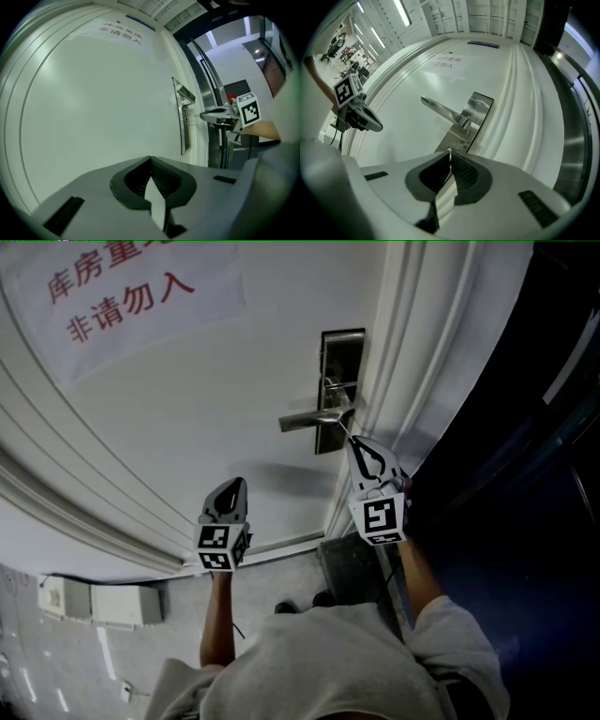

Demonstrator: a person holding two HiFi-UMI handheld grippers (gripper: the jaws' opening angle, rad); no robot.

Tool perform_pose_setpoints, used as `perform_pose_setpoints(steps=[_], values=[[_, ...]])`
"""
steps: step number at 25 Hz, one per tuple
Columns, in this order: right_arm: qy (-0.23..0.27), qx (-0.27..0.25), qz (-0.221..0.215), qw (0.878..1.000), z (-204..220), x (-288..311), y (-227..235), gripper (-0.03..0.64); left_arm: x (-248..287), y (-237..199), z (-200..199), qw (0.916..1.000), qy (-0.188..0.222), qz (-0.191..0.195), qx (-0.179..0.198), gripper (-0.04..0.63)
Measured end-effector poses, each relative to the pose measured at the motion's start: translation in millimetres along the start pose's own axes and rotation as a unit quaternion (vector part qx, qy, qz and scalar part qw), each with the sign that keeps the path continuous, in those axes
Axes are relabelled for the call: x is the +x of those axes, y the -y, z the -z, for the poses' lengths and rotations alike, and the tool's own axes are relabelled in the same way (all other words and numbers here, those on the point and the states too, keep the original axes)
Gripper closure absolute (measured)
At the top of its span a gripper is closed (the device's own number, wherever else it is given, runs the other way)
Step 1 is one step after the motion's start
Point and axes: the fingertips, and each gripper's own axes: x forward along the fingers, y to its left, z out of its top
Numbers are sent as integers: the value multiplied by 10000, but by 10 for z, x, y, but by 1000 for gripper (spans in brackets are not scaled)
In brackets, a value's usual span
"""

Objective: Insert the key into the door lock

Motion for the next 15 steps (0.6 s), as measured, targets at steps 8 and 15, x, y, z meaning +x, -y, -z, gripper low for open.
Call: perform_pose_setpoints(steps=[8,15], values=[[-204,-1404,-21,9899,21,19,-58,586,41,26,2,10000,8,44,-2,578],[-251,-2534,-38,9670,21,34,-132,586,76,66,-7,9999,17,110,4,578]])
